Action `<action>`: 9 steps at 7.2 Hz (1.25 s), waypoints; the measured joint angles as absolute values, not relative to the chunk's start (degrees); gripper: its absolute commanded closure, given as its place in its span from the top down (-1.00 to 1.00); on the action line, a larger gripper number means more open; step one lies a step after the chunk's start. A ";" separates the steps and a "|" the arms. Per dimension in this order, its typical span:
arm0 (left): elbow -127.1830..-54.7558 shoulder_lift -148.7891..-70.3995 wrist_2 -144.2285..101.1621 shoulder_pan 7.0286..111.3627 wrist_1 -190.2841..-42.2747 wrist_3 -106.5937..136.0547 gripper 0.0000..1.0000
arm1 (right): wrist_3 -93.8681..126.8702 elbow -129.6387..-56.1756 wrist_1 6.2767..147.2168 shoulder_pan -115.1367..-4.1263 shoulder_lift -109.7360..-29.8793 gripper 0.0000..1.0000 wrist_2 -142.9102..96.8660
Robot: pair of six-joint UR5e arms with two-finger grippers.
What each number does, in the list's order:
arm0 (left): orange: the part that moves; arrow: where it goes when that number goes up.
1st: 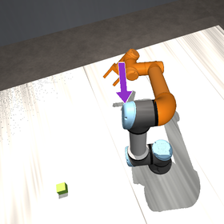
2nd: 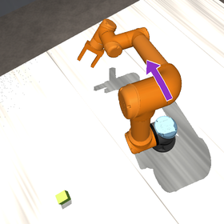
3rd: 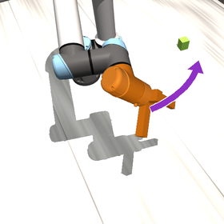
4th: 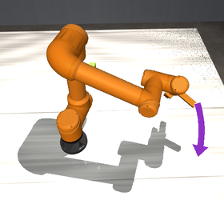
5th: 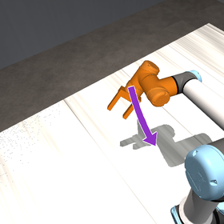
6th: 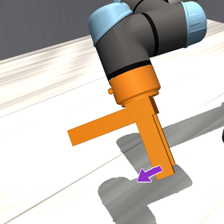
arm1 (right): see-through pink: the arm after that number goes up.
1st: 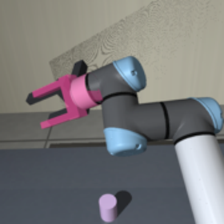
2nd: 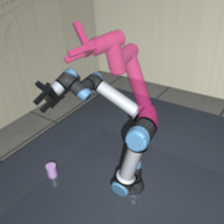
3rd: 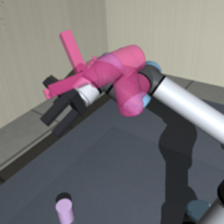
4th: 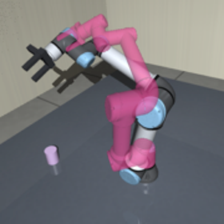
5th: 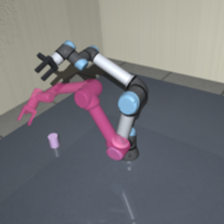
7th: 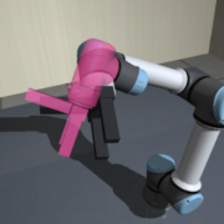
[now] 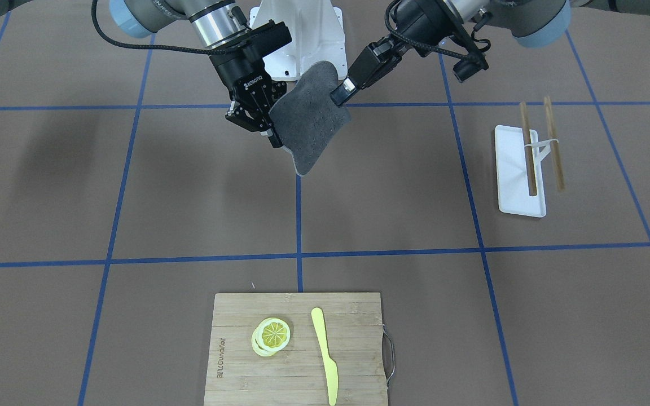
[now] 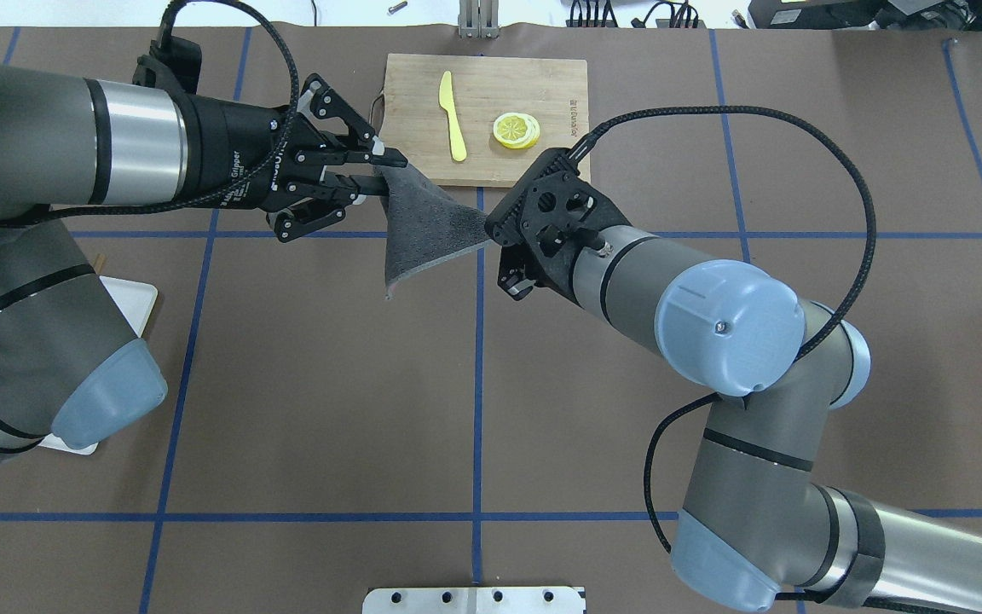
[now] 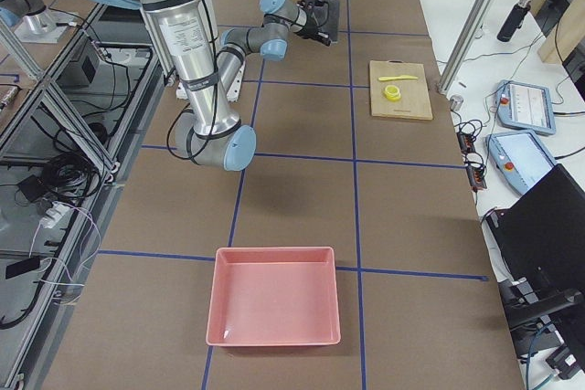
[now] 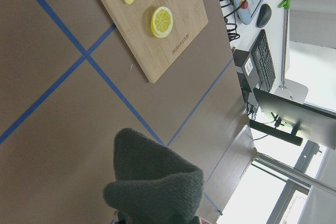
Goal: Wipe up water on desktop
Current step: 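Grasp the towel's free corner with the right gripper, then open the left gripper, then carry the towel with the right gripper away from the board while the left arm withdraws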
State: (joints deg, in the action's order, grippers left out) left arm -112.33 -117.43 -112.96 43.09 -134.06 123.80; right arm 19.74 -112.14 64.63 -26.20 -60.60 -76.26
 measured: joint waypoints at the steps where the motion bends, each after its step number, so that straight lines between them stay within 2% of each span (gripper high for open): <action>1: -112.32 -115.66 -113.00 43.20 -134.05 119.14 0.97 | 22.34 -112.45 64.56 -27.69 -60.46 -1.00 -76.30; 6: -112.16 -98.62 -113.60 45.25 -133.29 79.04 0.97 | 33.26 -112.39 65.06 -34.71 -61.19 -1.00 -76.52; 9: -112.16 -92.32 -118.51 53.97 -124.50 54.23 0.97 | 36.48 -111.52 65.41 -38.24 -63.99 -1.00 -77.43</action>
State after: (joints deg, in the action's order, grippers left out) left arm -112.16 -92.32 -118.51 53.97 -124.50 54.23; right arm 36.48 -111.52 65.41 -38.24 -63.99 -77.43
